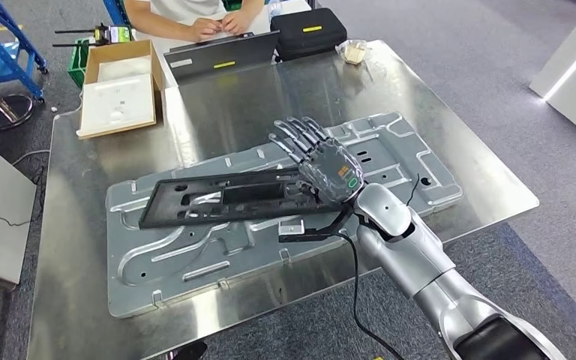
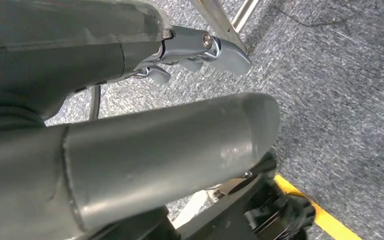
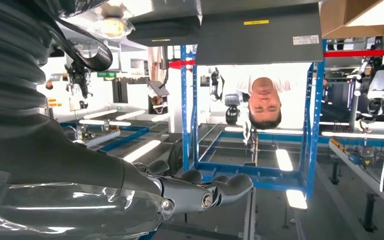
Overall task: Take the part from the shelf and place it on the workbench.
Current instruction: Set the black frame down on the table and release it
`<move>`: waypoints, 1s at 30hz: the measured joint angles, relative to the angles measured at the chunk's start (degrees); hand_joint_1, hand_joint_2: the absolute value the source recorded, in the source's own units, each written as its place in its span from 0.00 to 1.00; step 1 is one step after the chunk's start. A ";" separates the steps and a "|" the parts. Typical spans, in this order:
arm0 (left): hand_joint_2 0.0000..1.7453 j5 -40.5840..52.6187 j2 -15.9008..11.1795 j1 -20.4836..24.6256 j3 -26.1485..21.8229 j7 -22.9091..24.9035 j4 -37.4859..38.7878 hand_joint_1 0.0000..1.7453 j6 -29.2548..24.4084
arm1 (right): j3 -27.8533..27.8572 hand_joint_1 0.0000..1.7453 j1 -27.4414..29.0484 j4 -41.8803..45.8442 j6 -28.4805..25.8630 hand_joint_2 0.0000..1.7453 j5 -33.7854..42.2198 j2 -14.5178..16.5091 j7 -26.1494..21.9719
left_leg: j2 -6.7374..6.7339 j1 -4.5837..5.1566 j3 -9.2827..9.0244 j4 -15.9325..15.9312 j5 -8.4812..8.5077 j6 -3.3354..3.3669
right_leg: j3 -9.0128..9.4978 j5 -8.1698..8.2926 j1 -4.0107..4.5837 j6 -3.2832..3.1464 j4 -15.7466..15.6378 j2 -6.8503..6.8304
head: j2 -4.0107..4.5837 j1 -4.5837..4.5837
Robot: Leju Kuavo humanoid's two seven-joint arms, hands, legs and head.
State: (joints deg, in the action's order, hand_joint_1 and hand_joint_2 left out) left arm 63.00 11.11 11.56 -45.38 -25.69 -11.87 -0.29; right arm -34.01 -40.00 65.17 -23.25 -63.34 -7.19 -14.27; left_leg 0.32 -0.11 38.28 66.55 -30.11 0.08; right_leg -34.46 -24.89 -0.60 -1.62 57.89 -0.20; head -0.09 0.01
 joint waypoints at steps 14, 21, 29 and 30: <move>0.00 -0.11 -0.18 -0.02 0.00 0.18 0.00 0.00 -0.55 | 0.70 0.00 2.18 1.76 -4.31 1.00 2.69 0.19 0.02 | -0.13 -0.70 -4.57 -9.24 5.22 1.84 | -1.81 -2.89 0.01 2.59 4.29 0.23 | 0.00 0.01; 0.00 -0.30 -0.18 -0.06 0.00 0.74 0.00 0.00 -1.10 | 3.99 0.00 10.07 7.32 -9.25 1.00 5.79 0.75 -2.97 | 0.13 -0.60 -4.58 -8.89 4.92 2.04 | -4.12 -3.25 -0.16 2.76 9.17 0.19 | 0.00 0.02; 0.00 -0.70 -0.18 0.17 0.00 2.37 0.00 0.00 -1.11 | 5.37 0.00 14.07 11.16 -10.84 1.00 4.52 2.30 -3.17 | 0.03 -0.39 -3.35 -5.68 2.15 -0.11 | -0.22 -0.16 -0.05 0.48 0.48 0.19 | 0.01 0.00; 0.00 -0.74 -0.18 0.20 0.00 2.59 0.00 0.00 -1.11 | 5.43 0.00 14.12 11.33 -10.84 1.00 4.48 2.49 -3.17 | 0.00 -0.49 -2.10 -2.72 0.24 -0.35 | -0.20 -0.01 -0.10 0.25 0.41 0.14 | 0.01 -0.01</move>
State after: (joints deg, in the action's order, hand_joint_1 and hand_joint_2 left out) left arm 62.26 10.93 11.75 -45.38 -23.10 -11.87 -1.40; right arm -28.58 -25.87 76.50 -34.09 -58.86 -4.69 -17.44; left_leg 0.33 -0.60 36.18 63.83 -29.87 -0.27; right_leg -34.66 -24.90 -0.71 -1.36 58.31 -0.06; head -0.08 0.00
